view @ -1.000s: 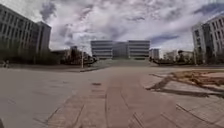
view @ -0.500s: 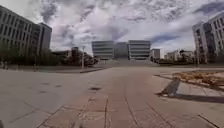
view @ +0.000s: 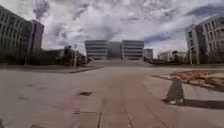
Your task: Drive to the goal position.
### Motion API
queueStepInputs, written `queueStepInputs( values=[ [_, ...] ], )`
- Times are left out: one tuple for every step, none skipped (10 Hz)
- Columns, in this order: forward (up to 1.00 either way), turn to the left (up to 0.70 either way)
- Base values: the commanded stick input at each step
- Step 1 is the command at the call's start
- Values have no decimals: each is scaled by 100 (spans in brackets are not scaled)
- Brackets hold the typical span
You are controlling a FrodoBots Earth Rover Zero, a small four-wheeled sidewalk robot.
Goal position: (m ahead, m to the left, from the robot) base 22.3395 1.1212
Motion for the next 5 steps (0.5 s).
queueStepInputs(
  values=[
    [100, 0],
    [100, 0],
    [100, 0],
    [100, 0],
    [100, 0]
  ],
)
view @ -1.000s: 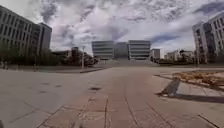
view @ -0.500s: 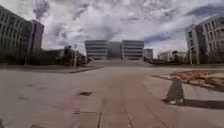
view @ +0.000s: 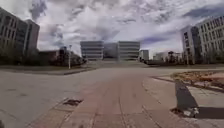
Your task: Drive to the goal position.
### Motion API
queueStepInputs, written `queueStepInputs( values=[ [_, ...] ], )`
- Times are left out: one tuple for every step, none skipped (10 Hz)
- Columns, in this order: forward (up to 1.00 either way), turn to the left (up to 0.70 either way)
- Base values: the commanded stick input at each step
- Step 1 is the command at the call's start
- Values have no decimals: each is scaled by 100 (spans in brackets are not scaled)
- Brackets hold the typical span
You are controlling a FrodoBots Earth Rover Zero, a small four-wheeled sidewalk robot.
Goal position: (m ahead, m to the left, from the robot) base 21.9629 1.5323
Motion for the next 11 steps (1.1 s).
queueStepInputs(
  values=[
    [100, 0],
    [100, 0],
    [100, 0],
    [100, 0],
    [100, 0],
    [100, 0],
    [100, 0],
    [100, 0],
    [100, 0],
    [100, 0],
    [100, 0]
  ],
)
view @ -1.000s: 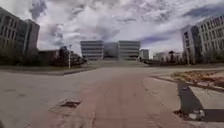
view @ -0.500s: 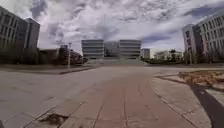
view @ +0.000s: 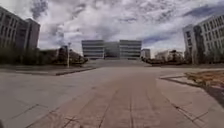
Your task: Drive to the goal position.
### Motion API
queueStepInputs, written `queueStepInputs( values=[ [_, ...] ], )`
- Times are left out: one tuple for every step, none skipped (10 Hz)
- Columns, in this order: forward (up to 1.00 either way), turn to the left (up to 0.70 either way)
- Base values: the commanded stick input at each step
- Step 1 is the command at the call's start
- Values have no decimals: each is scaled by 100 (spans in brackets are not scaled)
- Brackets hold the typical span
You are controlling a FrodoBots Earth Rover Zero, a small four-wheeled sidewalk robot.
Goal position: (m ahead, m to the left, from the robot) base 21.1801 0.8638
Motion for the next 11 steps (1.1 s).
queueStepInputs(
  values=[
    [100, 0],
    [100, 0],
    [100, 0],
    [100, 0],
    [100, 0],
    [100, 0],
    [100, 0],
    [100, 0],
    [100, 0],
    [100, 0],
    [100, 0]
  ],
)
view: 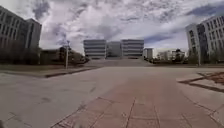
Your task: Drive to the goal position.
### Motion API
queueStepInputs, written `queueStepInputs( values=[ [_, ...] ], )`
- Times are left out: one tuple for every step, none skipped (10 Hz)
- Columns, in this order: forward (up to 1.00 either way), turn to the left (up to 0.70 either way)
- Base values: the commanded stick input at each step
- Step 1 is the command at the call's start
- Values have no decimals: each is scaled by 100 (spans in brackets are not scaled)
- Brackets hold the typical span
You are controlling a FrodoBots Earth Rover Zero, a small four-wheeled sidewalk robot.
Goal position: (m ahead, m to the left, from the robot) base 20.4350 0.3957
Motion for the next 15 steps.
queueStepInputs(
  values=[
    [100, 0],
    [100, 0],
    [100, 0],
    [100, 0],
    [100, 0],
    [100, 0],
    [100, 0],
    [100, 0],
    [100, 0],
    [100, 0],
    [100, 0],
    [100, 0],
    [100, 0],
    [100, 0],
    [100, 0]
  ],
)
